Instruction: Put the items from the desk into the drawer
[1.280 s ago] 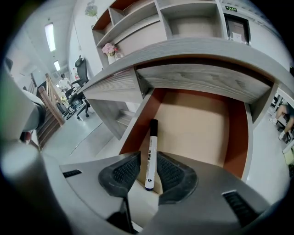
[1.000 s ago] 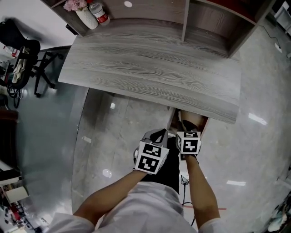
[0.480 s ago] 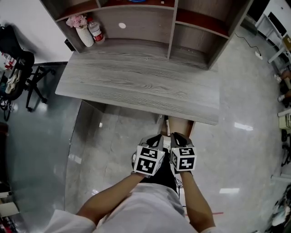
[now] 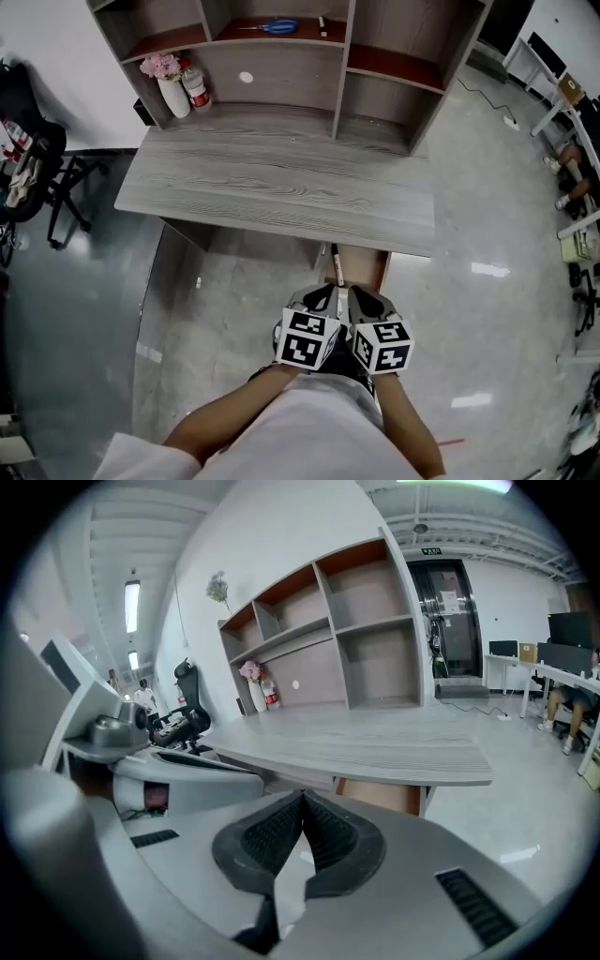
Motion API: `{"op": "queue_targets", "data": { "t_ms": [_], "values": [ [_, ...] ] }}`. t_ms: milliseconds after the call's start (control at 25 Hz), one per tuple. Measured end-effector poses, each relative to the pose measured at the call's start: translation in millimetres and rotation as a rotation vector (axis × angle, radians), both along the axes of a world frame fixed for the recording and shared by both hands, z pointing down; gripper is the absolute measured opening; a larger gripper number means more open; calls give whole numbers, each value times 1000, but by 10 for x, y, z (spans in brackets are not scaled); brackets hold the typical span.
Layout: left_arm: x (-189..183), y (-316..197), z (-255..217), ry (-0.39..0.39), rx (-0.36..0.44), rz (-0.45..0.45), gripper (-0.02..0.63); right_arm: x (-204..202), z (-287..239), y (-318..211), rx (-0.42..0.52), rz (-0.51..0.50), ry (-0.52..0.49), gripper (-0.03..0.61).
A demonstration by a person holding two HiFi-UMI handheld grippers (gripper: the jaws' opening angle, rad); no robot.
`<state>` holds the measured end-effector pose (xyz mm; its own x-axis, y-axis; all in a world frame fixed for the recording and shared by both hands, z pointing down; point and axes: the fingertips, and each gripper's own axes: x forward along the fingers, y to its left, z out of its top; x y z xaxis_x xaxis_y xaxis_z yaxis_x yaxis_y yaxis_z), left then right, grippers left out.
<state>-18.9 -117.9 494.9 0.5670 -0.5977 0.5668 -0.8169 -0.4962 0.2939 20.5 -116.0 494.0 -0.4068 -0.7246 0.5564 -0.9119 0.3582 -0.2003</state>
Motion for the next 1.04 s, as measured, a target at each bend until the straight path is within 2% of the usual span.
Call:
{"op": "queue_targets", "data": {
  "t_ms": [360,680,1040],
  "values": [
    [118,154,-218,6,81,89,3,-42,-253,197,69,14,35,2],
    [102,153,-241,-1,105,87,3,-50,-278,234,97,22,56,2],
    [69,174,-214,6,95,70,3,-65,-286,238,105,24,52,2]
  ]
}}
